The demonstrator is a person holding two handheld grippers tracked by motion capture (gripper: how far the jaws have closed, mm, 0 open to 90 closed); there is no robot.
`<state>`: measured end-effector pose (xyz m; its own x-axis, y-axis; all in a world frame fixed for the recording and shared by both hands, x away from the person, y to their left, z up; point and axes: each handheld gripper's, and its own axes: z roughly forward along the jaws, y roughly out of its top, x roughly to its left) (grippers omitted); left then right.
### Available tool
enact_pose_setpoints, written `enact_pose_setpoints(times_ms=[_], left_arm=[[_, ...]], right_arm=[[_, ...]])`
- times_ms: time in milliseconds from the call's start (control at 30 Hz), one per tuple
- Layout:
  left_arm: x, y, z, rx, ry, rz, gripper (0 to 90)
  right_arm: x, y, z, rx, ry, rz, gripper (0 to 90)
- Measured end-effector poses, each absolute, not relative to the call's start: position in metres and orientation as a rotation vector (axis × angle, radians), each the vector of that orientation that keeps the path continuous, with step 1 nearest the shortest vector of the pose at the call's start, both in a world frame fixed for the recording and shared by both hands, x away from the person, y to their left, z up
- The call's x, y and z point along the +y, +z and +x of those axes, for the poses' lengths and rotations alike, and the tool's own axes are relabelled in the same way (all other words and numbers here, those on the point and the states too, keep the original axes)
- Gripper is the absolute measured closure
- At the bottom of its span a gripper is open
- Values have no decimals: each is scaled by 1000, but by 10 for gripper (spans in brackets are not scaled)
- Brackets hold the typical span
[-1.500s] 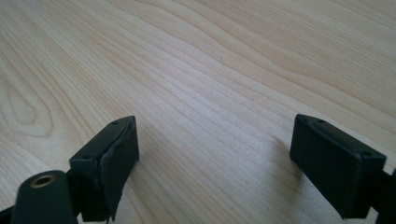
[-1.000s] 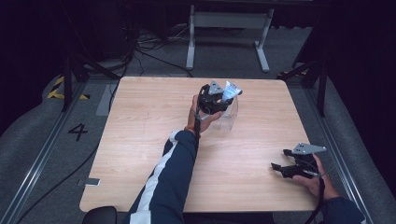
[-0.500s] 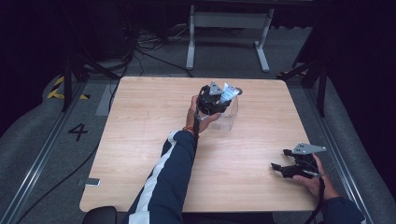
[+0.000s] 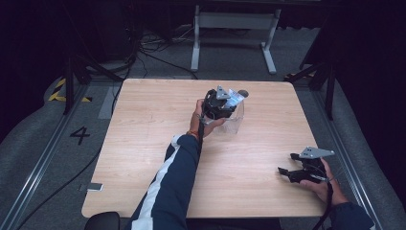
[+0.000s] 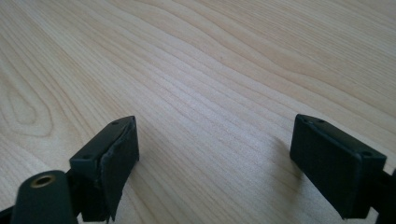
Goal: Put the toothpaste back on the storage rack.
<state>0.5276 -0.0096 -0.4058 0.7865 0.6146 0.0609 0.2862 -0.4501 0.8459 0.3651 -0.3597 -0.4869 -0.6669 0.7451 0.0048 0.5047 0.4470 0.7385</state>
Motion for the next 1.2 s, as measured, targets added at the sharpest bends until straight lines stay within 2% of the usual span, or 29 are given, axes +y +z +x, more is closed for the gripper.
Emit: enact_pose_setpoints(times_ms=[100, 167, 200, 300, 667, 1200], left_arm=[[-10, -409, 528, 676, 437, 2086, 545], [-7, -409, 528, 684, 435, 2044, 540], [-3, -407, 529, 678, 403, 2001, 657], [1, -401, 528, 689, 379, 1957, 625], [0, -393, 521, 660, 454, 2019, 565], [28, -386, 498, 659, 537, 2097, 457]], right_arm=[[-360, -487, 365, 2382, 1054, 1068, 159], [-360, -487, 365, 2382, 1054, 1068, 159], [-360, -487, 365, 2382, 1054, 1068, 159], [-360, -487, 365, 2382, 1054, 1068, 159], [-360, -487, 365, 2382, 1054, 1068, 159], [-360, -487, 365, 2382, 1054, 1070, 159]])
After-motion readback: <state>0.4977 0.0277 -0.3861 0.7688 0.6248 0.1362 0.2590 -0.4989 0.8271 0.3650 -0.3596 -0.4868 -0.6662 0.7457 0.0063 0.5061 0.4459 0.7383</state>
